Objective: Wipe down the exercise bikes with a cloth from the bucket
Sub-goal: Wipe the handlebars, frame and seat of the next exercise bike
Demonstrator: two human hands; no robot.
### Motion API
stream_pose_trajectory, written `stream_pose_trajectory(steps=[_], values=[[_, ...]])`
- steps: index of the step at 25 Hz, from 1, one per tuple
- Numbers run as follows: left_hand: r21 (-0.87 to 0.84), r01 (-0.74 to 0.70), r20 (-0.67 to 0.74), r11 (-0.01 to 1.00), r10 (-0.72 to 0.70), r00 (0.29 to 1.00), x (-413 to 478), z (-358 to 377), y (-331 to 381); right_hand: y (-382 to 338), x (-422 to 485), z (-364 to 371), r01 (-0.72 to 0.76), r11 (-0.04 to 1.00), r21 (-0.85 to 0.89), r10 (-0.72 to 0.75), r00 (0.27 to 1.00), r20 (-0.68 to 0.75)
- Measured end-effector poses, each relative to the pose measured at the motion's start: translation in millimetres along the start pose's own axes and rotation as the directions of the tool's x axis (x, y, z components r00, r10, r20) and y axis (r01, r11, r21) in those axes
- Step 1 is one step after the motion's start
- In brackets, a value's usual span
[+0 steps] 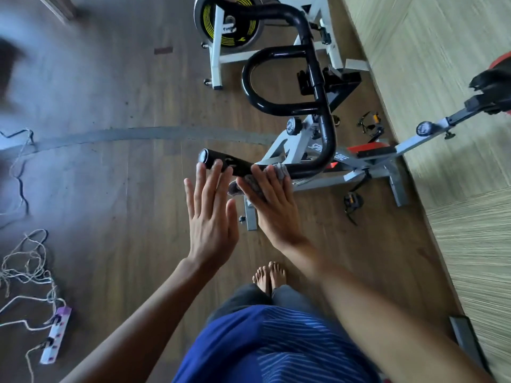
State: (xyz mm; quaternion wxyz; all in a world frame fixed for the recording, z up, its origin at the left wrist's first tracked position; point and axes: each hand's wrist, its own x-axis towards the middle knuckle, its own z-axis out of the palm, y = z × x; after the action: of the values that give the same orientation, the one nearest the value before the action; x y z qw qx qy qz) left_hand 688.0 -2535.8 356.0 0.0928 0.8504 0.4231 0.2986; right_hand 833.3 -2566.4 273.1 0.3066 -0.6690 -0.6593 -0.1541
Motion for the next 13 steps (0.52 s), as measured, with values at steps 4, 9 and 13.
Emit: stream_pose_trajectory(steps=[4,9,13], values=[[0.024,-0.013,0.025,1.000,0.012,1.000,-3.9,6.6,2.9,15.1,-7.5,-12.3,-0.032,0.999,-0.017,0.034,0.997,0.072],[0.097,-0.084,0.108,0.992,0.074,0.991,-3.2,22.8,16.7,34.2,-12.3,-23.6,-0.039,0.999,0.008,0.038,0.994,0.104],[0.161,-0.035,0.116,0.986,0.016,0.993,-0.9,39.5,30.4,54.8,-17.2,-29.7,-0.029,0.997,0.067,0.022,0.995,0.097]])
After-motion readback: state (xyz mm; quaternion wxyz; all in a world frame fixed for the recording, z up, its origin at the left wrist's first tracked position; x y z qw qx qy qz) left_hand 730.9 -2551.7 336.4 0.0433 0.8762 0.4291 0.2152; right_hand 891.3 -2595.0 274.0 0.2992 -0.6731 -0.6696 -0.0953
